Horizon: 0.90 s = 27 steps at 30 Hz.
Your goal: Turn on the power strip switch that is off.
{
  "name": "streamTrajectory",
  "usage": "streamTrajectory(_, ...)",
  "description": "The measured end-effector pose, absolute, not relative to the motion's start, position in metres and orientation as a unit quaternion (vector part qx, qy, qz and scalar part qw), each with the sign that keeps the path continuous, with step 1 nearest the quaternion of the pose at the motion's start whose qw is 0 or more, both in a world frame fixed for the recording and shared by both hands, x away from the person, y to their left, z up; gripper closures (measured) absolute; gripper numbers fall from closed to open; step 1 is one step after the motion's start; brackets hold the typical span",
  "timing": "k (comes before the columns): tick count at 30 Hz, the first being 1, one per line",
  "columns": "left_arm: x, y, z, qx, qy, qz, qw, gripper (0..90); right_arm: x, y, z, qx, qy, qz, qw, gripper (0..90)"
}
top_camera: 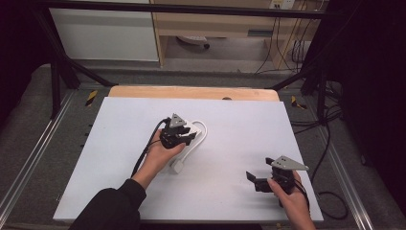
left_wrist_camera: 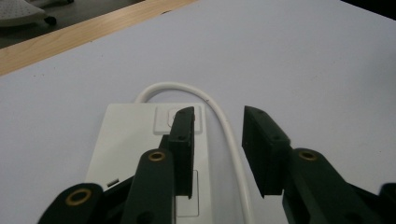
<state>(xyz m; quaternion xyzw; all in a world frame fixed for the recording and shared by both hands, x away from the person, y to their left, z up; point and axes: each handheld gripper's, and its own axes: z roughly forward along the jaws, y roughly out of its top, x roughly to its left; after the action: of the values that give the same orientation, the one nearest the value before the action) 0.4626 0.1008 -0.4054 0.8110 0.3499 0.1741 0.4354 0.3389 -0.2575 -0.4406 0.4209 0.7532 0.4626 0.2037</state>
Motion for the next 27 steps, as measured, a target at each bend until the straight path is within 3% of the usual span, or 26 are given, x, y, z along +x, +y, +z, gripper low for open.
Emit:
streamTrajectory(15, 0.468, 0.100, -0.413, 0.824, 0.352, 0.156, 0.415, 89.1, 0.339, -0.258, -0.440, 0.420, 0.753, 0.463, 0.204, 3.6)
streamTrajectory(27, 0.476, 0.106, -0.422, 0.827, 0.371, 0.160, 0.392, 90.0, 0.339, -0.258, -0.440, 0.420, 0.753, 0.463, 0.204, 3.5)
